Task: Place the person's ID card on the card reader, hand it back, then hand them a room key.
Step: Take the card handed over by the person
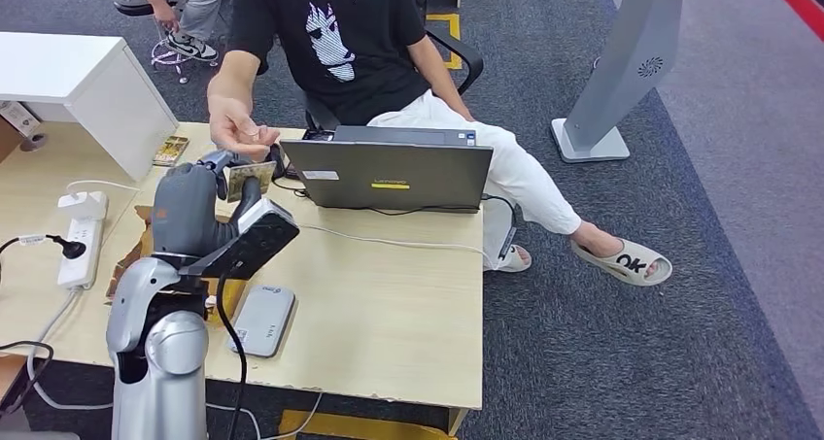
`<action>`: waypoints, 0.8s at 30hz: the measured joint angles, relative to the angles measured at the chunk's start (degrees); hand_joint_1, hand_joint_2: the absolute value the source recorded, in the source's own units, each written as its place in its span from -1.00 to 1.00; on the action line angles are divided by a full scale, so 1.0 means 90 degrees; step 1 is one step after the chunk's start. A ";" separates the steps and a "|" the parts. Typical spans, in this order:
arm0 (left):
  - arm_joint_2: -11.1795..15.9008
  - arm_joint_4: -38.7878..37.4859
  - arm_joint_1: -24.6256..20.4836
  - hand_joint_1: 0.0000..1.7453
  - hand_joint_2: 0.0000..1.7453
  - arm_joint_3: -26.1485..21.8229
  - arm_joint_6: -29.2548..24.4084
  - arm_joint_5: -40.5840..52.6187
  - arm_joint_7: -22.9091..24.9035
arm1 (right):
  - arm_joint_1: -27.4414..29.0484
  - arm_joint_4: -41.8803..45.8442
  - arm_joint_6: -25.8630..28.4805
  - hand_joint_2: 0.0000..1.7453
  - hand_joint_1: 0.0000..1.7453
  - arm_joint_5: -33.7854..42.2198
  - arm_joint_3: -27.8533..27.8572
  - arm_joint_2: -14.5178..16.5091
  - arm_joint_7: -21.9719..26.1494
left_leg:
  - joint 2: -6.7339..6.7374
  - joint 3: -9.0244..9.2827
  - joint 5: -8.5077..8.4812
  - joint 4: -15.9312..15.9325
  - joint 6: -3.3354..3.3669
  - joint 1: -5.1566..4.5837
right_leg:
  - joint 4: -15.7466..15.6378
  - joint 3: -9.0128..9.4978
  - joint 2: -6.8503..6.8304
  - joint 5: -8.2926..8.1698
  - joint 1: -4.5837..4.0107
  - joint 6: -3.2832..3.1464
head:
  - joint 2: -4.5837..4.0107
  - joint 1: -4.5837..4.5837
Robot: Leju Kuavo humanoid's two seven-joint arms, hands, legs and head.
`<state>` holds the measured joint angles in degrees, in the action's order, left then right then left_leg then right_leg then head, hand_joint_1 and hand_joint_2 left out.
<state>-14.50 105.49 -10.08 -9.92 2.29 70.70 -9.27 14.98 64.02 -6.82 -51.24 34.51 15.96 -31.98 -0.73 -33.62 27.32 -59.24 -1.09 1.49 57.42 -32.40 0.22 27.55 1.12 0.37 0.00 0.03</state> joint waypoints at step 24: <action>0.0620 0.0436 0.1902 1.00 1.00 -0.1170 0.0388 0.0287 0.0314 | 0.0031 0.0015 -0.0275 1.00 -1.00 -0.0178 0.0185 0.0000 0.0106 | 0.0000 0.0000 0.0002 0.0002 0.0001 0.0002 | 0.0000 0.0000 -0.0003 0.0003 -0.0002 0.0001 | 0.0000 -0.0002</action>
<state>-8.92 109.42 7.04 -20.45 5.78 73.28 -6.44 15.27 64.15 -9.30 -52.84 36.17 15.96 -31.03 -0.73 -33.62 27.34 -59.23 -1.08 1.51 57.42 -32.40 0.20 27.57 1.10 0.38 0.00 0.01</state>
